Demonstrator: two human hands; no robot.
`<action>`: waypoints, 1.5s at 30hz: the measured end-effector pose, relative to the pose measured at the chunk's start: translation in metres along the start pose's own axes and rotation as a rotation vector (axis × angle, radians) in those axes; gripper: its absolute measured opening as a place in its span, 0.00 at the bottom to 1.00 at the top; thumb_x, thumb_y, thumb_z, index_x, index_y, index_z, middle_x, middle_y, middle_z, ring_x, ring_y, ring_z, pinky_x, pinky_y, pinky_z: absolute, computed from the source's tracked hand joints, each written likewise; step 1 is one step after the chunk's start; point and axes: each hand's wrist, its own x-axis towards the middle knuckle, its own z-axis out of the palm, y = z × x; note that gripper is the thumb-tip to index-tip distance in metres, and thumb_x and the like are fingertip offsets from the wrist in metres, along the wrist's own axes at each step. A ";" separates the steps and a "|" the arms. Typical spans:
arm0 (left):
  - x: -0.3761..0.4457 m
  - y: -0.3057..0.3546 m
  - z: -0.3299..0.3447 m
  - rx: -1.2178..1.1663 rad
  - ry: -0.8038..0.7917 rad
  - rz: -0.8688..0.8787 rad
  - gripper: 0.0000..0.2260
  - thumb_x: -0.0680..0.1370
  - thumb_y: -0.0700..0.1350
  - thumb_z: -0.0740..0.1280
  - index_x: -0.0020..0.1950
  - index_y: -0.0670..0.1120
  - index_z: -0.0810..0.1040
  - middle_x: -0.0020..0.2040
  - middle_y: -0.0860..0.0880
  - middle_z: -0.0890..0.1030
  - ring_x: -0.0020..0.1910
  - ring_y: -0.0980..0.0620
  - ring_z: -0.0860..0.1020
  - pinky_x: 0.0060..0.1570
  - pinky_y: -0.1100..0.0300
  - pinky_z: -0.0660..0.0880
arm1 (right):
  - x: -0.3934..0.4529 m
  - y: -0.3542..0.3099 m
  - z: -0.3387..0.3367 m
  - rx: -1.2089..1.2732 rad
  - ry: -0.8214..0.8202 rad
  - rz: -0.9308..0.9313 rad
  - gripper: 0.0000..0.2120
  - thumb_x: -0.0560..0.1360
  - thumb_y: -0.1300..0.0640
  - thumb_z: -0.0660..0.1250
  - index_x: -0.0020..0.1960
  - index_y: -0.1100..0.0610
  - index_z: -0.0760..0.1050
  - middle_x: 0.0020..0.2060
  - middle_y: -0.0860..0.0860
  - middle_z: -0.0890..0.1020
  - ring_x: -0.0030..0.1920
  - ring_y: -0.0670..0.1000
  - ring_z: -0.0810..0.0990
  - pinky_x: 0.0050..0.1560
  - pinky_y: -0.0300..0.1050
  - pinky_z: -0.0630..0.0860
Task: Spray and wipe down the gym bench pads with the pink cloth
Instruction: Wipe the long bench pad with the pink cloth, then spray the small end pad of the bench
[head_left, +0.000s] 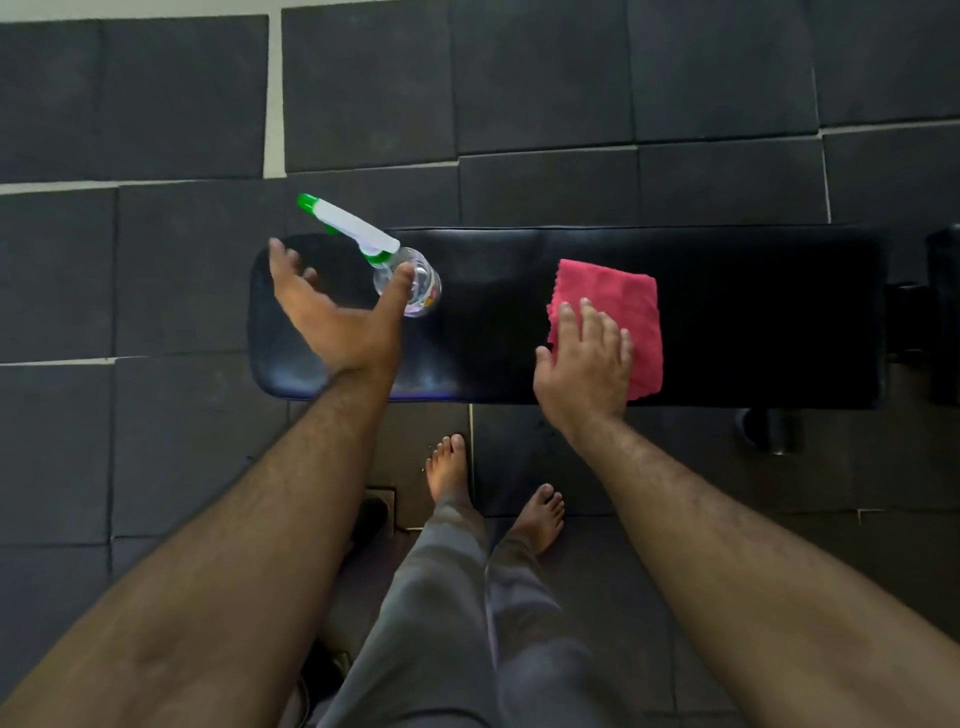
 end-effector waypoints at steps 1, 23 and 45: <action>0.008 0.005 0.003 -0.021 -0.042 0.008 0.62 0.66 0.59 0.89 0.89 0.44 0.56 0.84 0.46 0.65 0.79 0.48 0.71 0.80 0.48 0.70 | -0.001 -0.002 0.000 0.008 -0.021 0.023 0.33 0.82 0.47 0.66 0.84 0.54 0.63 0.83 0.57 0.65 0.83 0.62 0.61 0.84 0.65 0.55; -0.052 0.150 0.194 0.052 -1.249 0.273 0.26 0.81 0.63 0.72 0.54 0.38 0.85 0.42 0.37 0.83 0.34 0.52 0.76 0.31 0.47 0.74 | 0.030 0.126 -0.038 0.418 0.418 0.167 0.16 0.83 0.47 0.65 0.59 0.57 0.84 0.55 0.54 0.87 0.54 0.59 0.83 0.55 0.57 0.78; -0.323 0.283 0.574 0.825 -1.402 0.610 0.23 0.77 0.68 0.70 0.41 0.48 0.81 0.26 0.54 0.80 0.22 0.49 0.81 0.34 0.45 0.86 | 0.063 0.506 -0.124 0.240 0.179 0.457 0.33 0.85 0.46 0.60 0.87 0.51 0.56 0.87 0.54 0.56 0.87 0.56 0.55 0.84 0.61 0.55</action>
